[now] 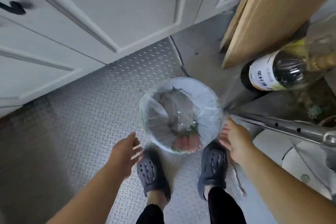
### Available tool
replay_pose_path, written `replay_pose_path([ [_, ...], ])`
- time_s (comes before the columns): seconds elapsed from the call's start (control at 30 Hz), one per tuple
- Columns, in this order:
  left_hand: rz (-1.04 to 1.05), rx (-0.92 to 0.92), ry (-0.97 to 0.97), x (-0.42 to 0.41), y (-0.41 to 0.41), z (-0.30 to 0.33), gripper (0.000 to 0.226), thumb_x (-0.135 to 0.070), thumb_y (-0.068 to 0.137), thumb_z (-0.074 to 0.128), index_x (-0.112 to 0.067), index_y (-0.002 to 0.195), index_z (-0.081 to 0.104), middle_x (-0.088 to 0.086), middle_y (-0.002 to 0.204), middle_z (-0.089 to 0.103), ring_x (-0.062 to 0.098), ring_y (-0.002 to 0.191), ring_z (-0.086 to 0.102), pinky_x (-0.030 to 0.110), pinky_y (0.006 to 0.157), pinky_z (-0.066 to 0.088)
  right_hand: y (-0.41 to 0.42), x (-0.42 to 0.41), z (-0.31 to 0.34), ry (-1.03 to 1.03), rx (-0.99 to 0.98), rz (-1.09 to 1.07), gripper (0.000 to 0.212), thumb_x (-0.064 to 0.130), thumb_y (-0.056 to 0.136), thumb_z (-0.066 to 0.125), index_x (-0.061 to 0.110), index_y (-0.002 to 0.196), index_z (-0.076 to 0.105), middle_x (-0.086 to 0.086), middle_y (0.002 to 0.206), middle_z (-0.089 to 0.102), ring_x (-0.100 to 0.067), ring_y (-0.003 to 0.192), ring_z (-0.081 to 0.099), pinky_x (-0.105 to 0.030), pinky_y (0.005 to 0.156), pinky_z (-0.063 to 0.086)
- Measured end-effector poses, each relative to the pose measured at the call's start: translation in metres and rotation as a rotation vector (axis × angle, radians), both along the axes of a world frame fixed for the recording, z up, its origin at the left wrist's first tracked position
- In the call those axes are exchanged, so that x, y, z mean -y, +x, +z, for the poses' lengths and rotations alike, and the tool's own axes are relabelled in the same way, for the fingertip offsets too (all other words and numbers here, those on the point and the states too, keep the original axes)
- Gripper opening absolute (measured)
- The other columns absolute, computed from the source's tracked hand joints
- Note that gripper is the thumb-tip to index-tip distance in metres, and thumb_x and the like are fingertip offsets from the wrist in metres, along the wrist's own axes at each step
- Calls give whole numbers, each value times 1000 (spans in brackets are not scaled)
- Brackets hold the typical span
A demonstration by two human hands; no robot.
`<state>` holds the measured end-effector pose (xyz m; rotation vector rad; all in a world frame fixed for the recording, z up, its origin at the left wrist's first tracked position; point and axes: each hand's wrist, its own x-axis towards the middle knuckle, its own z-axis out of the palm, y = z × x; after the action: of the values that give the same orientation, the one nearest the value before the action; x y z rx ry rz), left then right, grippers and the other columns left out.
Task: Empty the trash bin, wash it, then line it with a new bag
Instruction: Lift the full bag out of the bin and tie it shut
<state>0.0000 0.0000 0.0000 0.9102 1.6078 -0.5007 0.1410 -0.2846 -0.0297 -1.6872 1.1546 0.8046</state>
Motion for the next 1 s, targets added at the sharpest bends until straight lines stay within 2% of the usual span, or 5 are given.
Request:
replay_pose_path([
  [0.17, 222, 63, -147, 6, 13, -49, 63, -54, 92, 60, -18, 142, 49, 2, 139, 55, 30, 132, 49, 53, 107, 43, 5, 2, -37, 230, -3, -165, 55, 75, 73, 59, 28, 97, 72, 4, 89, 79, -16, 80, 70, -37, 76, 56],
  [0.27, 279, 172, -279, 8, 17, -64, 60, -61, 93, 47, -18, 133, 59, 10, 132, 65, 31, 125, 56, 56, 111, 38, 4, 5, -45, 397, -34, -274, 58, 75, 76, 60, 21, 89, 76, -3, 77, 76, -16, 59, 69, -29, 54, 56],
  [0.6, 133, 152, -185, 28, 19, -54, 26, -8, 98, 45, 4, 108, 66, 21, 105, 73, 33, 97, 69, 46, 95, 55, 4, 16, -38, 638, -18, -233, 29, 30, 80, 73, 18, 105, 77, -2, 94, 78, -18, 83, 75, -30, 69, 60],
  [0.87, 89, -12, 36, 47, 4, -25, 21, -8, 98, 54, 12, 104, 56, 27, 103, 63, 32, 88, 59, 50, 89, 53, -3, 16, -16, 235, 82, -70, 24, 2, 82, 68, -4, 106, 66, -15, 91, 76, -24, 77, 73, -34, 65, 58],
  [1.0, 115, -35, 110, 59, 7, -10, 18, -16, 98, 55, 1, 102, 58, 21, 94, 65, 29, 76, 62, 30, 57, 57, -9, 9, -9, 125, 95, 37, 8, 6, 81, 71, 2, 82, 64, -20, 88, 75, -34, 79, 74, -52, 73, 61],
])
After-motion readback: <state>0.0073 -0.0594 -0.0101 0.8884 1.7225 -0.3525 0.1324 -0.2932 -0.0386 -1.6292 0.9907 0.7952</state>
